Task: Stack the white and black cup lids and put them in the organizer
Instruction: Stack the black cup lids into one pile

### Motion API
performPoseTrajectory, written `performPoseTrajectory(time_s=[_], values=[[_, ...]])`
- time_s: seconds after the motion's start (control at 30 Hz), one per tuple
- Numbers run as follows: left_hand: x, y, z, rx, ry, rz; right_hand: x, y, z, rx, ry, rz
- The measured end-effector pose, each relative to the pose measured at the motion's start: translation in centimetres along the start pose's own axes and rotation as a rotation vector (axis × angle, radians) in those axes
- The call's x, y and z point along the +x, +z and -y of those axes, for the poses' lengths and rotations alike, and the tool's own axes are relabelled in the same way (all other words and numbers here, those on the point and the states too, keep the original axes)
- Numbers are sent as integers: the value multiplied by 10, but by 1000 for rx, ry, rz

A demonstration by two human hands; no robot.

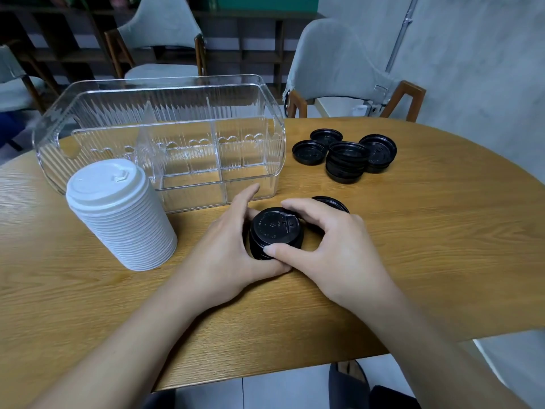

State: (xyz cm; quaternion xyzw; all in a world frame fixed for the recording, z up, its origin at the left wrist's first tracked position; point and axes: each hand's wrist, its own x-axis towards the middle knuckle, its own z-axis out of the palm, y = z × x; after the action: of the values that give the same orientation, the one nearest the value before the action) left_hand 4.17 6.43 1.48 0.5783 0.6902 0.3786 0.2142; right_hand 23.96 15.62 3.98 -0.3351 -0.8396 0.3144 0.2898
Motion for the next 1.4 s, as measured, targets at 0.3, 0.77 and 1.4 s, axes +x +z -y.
performPoseTrajectory(time_s=[0.3, 0.77, 1.4], values=[[0, 1, 2, 38, 17, 9, 2, -3, -1, 97, 52, 41], [-3, -1, -5, 40, 110, -63, 8, -26, -13, -10, 24, -108], [-2, -1, -8, 4, 79, -120, 11, -17, -31, -409, 33, -152]])
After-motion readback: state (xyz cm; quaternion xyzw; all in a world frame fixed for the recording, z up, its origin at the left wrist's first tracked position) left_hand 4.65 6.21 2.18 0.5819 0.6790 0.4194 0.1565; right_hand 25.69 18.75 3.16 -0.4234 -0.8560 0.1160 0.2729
